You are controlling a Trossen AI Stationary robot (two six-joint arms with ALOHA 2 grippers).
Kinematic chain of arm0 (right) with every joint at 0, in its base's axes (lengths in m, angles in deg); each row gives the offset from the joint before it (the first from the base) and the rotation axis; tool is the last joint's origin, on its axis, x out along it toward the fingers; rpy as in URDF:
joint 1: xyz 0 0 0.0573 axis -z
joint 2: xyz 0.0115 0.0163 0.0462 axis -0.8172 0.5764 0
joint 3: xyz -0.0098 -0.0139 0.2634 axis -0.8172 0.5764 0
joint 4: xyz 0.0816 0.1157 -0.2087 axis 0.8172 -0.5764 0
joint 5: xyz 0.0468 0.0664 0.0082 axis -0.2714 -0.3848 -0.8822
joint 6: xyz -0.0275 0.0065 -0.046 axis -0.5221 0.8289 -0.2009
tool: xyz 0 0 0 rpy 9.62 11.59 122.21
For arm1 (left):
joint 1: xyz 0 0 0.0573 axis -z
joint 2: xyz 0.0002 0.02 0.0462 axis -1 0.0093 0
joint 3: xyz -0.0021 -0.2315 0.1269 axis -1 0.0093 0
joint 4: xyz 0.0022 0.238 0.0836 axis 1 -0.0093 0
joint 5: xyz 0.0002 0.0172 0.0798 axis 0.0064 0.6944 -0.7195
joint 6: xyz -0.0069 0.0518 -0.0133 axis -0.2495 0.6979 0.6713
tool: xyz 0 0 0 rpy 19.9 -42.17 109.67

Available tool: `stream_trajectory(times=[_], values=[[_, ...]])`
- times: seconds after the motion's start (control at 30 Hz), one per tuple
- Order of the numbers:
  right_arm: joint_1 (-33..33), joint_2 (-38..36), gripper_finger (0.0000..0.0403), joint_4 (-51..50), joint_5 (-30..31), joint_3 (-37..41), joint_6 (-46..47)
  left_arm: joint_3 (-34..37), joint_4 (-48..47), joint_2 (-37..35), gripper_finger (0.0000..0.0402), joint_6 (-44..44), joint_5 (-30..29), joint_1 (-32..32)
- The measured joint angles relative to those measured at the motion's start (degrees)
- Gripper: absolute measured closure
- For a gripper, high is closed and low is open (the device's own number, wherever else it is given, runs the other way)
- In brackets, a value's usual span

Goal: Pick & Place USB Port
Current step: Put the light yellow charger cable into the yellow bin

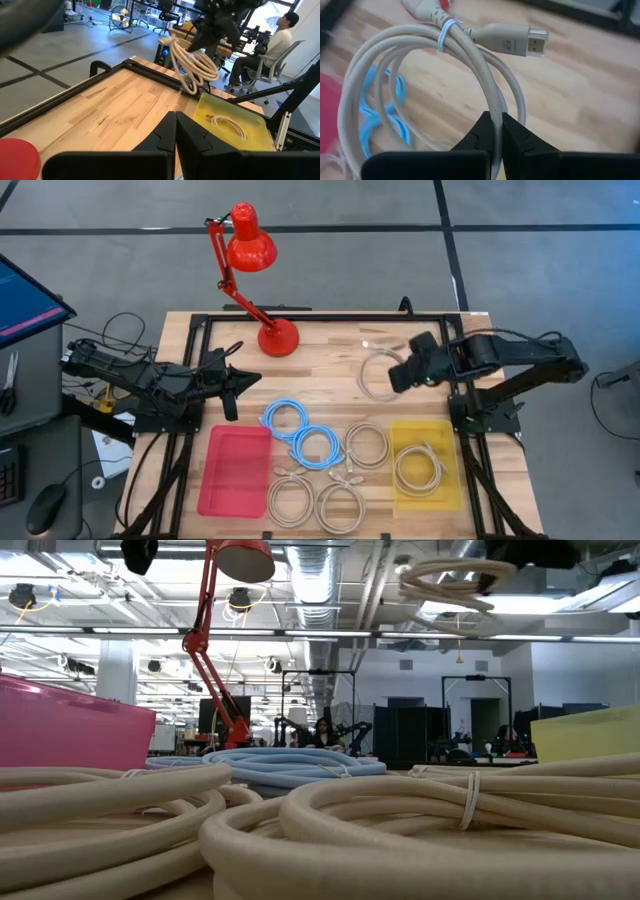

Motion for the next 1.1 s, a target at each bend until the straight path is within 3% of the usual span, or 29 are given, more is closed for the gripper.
stream_trajectory(times=[0.2,0.53,1.1], values=[[-7.9,0.3,0.0399,-7.8,-0.3,0.0,12.4,0.0,0.0,0.0,0.0395,0.0,0.0,0.0],[-18.9,0.5,0.0399,-11.1,-3.6,0.0,25.1,0.0,0.0,0.0,0.0392,0.0,0.0,0.0],[-27.5,7.7,0.0399,-14.5,-24.2,0.0,38.2,0.0,0.0,0.0,0.0392,0.0,0.0,0.0]])
